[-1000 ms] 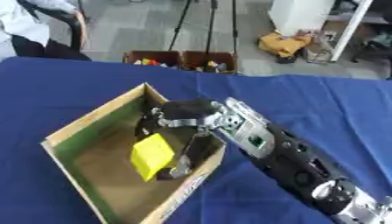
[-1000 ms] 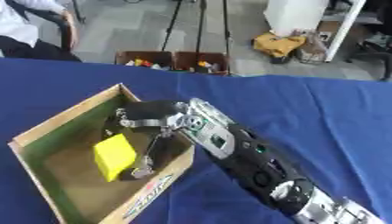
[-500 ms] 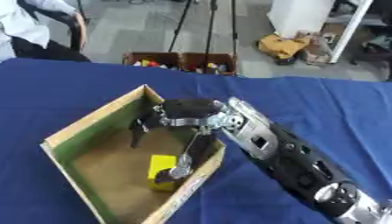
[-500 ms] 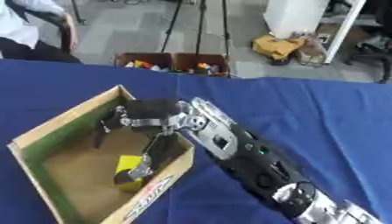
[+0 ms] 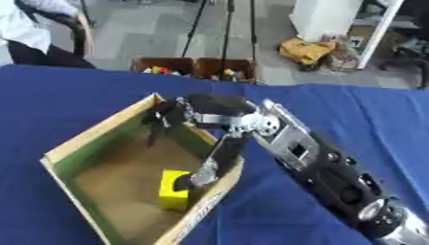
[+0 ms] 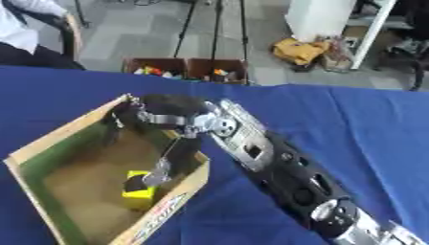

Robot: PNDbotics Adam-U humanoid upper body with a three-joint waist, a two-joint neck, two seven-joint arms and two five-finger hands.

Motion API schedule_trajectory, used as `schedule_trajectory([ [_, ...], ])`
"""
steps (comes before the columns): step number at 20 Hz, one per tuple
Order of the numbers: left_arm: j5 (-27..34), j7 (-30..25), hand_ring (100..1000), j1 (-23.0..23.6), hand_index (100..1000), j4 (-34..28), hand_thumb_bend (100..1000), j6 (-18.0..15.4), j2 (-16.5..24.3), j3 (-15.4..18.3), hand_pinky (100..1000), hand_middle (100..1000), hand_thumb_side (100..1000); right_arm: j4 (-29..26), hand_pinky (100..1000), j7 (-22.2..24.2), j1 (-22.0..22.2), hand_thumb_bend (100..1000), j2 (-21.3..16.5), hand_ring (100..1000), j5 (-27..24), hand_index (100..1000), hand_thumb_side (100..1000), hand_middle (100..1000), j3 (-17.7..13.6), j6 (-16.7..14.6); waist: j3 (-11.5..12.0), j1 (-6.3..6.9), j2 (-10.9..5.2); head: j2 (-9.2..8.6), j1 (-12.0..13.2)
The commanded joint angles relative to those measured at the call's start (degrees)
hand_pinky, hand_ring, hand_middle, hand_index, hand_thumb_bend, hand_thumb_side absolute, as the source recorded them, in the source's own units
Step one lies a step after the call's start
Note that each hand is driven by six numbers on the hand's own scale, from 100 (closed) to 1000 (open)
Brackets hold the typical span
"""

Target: Pick up objects on the table and place them in the box.

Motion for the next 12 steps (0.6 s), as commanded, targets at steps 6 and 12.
schedule_trajectory([
  [6,-0.28,0.36,752,0.09,965,-0.98,100,-0.56,1.32,0.79,745,883,977,-11.06,847,-6.74,2.18,457,-3.24,873,-7.28,721,500,596,-5.09,6.48,-0.41,-0.04,-0.20,-0.74,0.24],
  [12,-0.56,0.62,752,1.20,965,-0.98,100,-1.39,1.37,1.32,744,883,975,-13.25,937,-11.38,0.70,318,-1.10,904,-12.19,727,634,632,-11.19,11.39,-2.04,1.12,-0.46,-0.97,1.58],
])
